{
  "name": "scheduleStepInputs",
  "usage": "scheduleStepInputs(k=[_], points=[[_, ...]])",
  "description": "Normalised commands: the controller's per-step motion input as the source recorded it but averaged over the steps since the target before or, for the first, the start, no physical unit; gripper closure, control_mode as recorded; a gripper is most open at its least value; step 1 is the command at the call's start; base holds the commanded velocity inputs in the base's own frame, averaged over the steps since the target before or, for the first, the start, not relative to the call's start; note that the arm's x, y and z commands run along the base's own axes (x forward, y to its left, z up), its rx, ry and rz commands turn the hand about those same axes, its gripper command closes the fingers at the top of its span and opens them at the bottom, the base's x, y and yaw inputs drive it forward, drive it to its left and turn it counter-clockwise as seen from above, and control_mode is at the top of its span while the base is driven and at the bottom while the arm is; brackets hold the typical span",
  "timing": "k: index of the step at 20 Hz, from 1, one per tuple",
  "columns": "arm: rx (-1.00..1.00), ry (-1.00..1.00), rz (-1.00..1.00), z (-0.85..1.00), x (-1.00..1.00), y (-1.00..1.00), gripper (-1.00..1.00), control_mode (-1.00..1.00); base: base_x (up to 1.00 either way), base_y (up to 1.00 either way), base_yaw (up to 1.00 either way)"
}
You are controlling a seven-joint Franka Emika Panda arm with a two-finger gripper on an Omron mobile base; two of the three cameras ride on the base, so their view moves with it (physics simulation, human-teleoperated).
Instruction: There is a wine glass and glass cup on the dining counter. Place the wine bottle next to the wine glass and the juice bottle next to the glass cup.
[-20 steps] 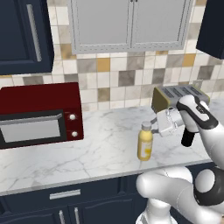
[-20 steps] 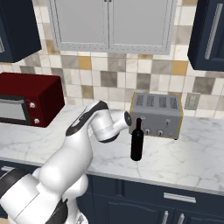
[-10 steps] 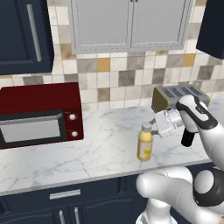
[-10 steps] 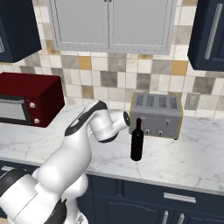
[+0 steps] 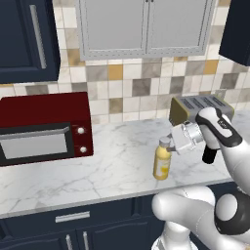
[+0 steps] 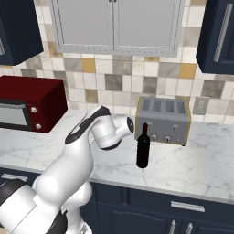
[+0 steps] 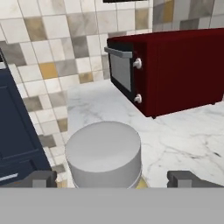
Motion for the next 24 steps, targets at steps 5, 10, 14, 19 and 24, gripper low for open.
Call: scheduleStepInputs(k=[5,10,14,19,24], points=[[0.05,0.0,0.0,0.0,0.12,0.07,-1.0,-1.0,0.0,0.0,0.0],[0.06,0.04,0.01,0.0,0.14,0.07,-1.0,-1.0,0.0,0.0,0.0],[0.04,0.04,0.01,-0.03,0.15,0.09,-1.0,-1.0,0.0,0.0,0.0],[0.01,0.03,0.03,-0.04,0.07,0.05,1.0,-1.0,0.0,0.0,0.0],[0.0,0.0,0.06,0.05,-0.04,0.01,1.0,-1.0,0.0,0.0,0.0]])
